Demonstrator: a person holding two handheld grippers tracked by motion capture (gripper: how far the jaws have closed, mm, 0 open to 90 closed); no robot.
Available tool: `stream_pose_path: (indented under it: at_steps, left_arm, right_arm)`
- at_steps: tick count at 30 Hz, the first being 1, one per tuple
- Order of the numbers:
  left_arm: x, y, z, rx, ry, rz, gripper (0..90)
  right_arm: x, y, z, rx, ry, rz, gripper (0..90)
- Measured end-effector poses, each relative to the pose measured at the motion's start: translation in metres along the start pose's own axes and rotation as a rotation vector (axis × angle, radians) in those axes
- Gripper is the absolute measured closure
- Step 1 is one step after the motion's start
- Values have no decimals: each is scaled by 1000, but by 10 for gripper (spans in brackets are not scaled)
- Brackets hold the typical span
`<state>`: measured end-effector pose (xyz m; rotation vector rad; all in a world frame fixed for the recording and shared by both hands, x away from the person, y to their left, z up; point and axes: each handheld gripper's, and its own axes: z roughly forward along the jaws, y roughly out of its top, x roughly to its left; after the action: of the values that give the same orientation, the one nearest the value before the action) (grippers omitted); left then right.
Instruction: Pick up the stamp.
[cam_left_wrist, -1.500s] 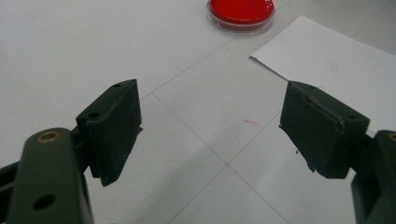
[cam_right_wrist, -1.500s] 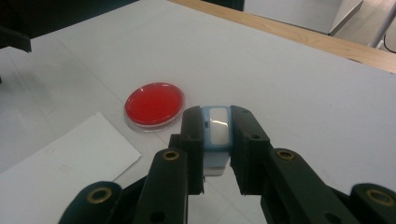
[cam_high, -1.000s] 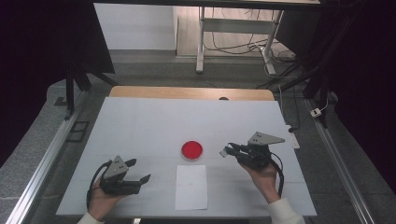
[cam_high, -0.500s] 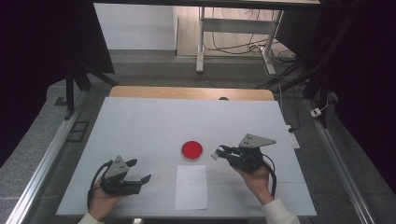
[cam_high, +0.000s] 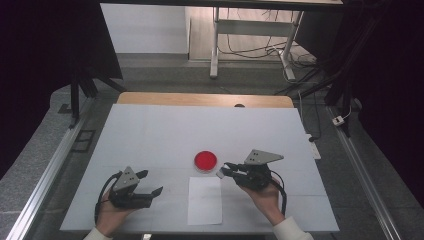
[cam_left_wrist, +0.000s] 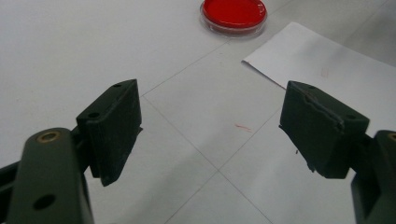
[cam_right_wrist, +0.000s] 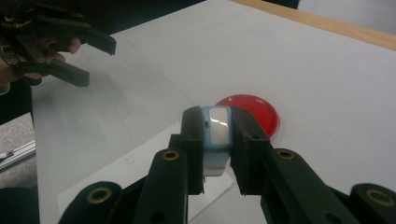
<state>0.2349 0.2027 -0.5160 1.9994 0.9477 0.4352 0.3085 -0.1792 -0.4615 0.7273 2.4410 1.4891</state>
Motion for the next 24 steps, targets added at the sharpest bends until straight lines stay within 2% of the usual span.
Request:
stream_pose_path:
  at_steps: [14,24]
  left_arm:
    - [-1,1,1,5,6,4,211]
    - [-2,2,4,5,3,7,211]
  right_arm:
    - [12,1,9,-6,40,-3,749]
    - [15,1,7,-17,32,-2,749]
